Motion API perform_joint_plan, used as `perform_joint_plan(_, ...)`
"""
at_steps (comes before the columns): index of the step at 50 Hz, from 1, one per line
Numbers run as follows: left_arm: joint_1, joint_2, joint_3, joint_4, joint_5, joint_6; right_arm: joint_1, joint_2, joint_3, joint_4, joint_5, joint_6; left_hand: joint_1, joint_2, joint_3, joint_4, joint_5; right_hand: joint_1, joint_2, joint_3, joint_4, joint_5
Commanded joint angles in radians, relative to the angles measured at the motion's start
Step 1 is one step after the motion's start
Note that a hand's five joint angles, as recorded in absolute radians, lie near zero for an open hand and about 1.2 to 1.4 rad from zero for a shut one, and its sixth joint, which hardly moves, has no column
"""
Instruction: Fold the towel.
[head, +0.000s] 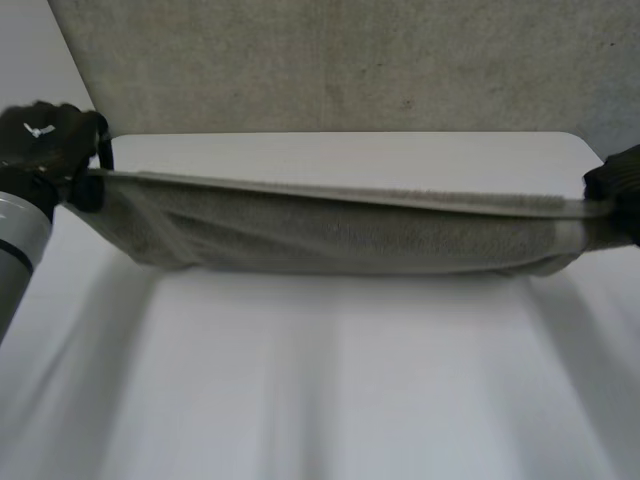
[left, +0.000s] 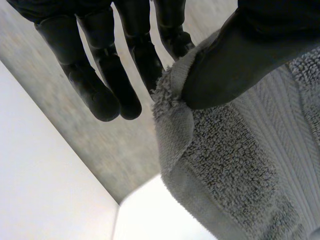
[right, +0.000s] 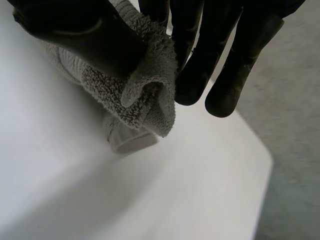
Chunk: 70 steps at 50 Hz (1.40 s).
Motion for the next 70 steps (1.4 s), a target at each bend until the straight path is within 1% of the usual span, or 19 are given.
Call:
perform_joint_plan(1,-0.006,-0.176,0.071,0.001,-0.001,0.004,0.065,0.184,-0.059,0.01,0.021,-0.013,-0.07,-0.121,-0.148,-0.121,-0.275,0.062,0.098,0.047,0.048,0.032)
perform_joint_plan(14,-0.048,-0.472,0.335,-0.002,-0.015,0.004,0.118,0.452,-0.246,-0.023,0.067,0.05,-0.07,-0.121,-0.148,-0.121,-0.275,0.062,0.098,0.047,0.048,0.032)
perform_joint_plan(19,-0.073,-0.614,0.476,-0.002,-0.029,0.004,0.155,0.563,-0.327,-0.152,0.08,0.098,-0.07,-0.121,-0.148,-0.121,-0.275,0.062,0.098,0.047,0.048,0.032)
perform_joint_plan(30,-0.09,-0.826,0.733,-0.028,-0.135,0.009,0.206,0.702,-0.387,-0.364,0.186,0.103,-0.07,-0.121,-0.148,-0.121,-0.275,0.062,0.098,0.047,0.048,0.032)
perform_joint_plan(37,-0.09,-0.904,0.833,-0.077,-0.139,0.007,0.214,0.756,-0.407,-0.384,0.189,0.11,-0.07,-0.121,-0.148,-0.121,-0.275,0.062,0.098,0.047,0.048,0.032)
perform_joint_plan(38,-0.09,-0.917,0.849,-0.087,-0.139,0.007,0.214,0.767,-0.411,-0.388,0.189,0.11,-0.07,-0.121,-0.148,-0.121,-0.275,-0.111,-0.076,-0.126,-0.125,-0.141)
perform_joint_plan(40,-0.09,-0.929,0.861,-0.093,-0.139,0.007,0.215,0.774,-0.415,-0.392,0.191,0.11,-0.07,-0.121,-0.148,-0.121,-0.275,-0.232,-0.196,-0.247,-0.246,-0.262)
perform_joint_plan(41,-0.09,-0.937,0.869,-0.099,-0.138,0.007,0.215,0.779,-0.418,-0.395,0.198,0.112,-0.276,-0.327,-0.354,-0.327,-0.48,-0.617,-0.581,-0.632,-0.631,-0.647)
perform_joint_plan(42,-0.09,-0.937,0.869,-0.099,-0.138,0.007,0.215,0.779,-0.418,-0.395,0.199,0.112,-0.278,-0.329,-0.356,-0.329,-0.483,-0.621,-0.585,-0.636,-0.635,-0.651)
perform_joint_plan(43,-0.09,-0.943,0.873,-0.108,-0.135,0.009,0.215,0.782,-0.419,-0.398,0.209,0.115,-0.682,-0.733,-0.76,-0.733,-0.887,-1.16,-1.124,-1.174,-1.173,-1.19)
perform_joint_plan(44,-0.09,-0.943,0.873,-0.108,-0.135,0.009,0.215,0.782,-0.419,-0.398,0.209,0.115,-0.686,-0.737,-0.764,-0.737,-0.891,-1.16,-1.124,-1.174,-1.173,-1.19)
perform_joint_plan(45,-0.09,-0.944,0.878,-0.117,-0.135,0.009,0.215,0.782,-0.422,-0.401,0.223,0.119,-1.038,-1.089,-1.116,-1.089,-1.242,-1.16,-1.124,-1.174,-1.173,-1.19)
perform_joint_plan(46,-0.093,-0.944,0.88,-0.127,-0.136,0.009,0.215,0.782,-0.427,-0.408,0.238,0.127,-1.195,-1.246,-1.274,-1.246,-1.4,-1.16,-1.124,-1.174,-1.173,-1.19)
perform_joint_plan(48,-0.096,-0.944,0.881,-0.136,-0.139,0.009,0.214,0.773,-0.428,-0.427,0.254,0.139,-1.261,-1.312,-1.339,-1.312,-1.465,-1.16,-1.124,-1.174,-1.173,-1.19)
perform_joint_plan(52,-0.101,-0.934,0.884,-0.142,-0.141,0.007,0.215,0.744,-0.427,-0.484,0.272,0.188,-1.267,-1.319,-1.346,-1.319,-1.472,-1.16,-1.124,-1.174,-1.173,-1.19)
perform_joint_plan(57,-0.102,-0.879,0.872,-0.156,-0.139,-0.003,0.207,0.571,-0.358,-0.6,0.275,0.317,-1.238,-1.289,-1.316,-1.289,-1.443,-1.16,-1.124,-1.174,-1.173,-1.19)
perform_joint_plan(60,-0.101,-0.843,0.854,-0.173,-0.139,-0.006,0.203,0.49,-0.317,-0.634,0.277,0.326,-1.226,-1.277,-1.305,-1.277,-1.431,-1.16,-1.124,-1.174,-1.173,-1.19)
perform_joint_plan(66,-0.098,-0.779,0.778,-0.188,-0.129,-0.007,0.201,0.403,-0.25,-0.628,0.274,0.328,-1.188,-1.239,-1.266,-1.239,-1.393,-1.16,-1.124,-1.174,-1.173,-1.19)
perform_joint_plan(70,-0.091,-0.696,0.635,-0.179,-0.121,-0.002,0.195,0.328,-0.139,-0.577,0.272,0.328,-1.129,-1.181,-1.208,-1.181,-1.334,-1.16,-1.124,-1.174,-1.173,-1.19)
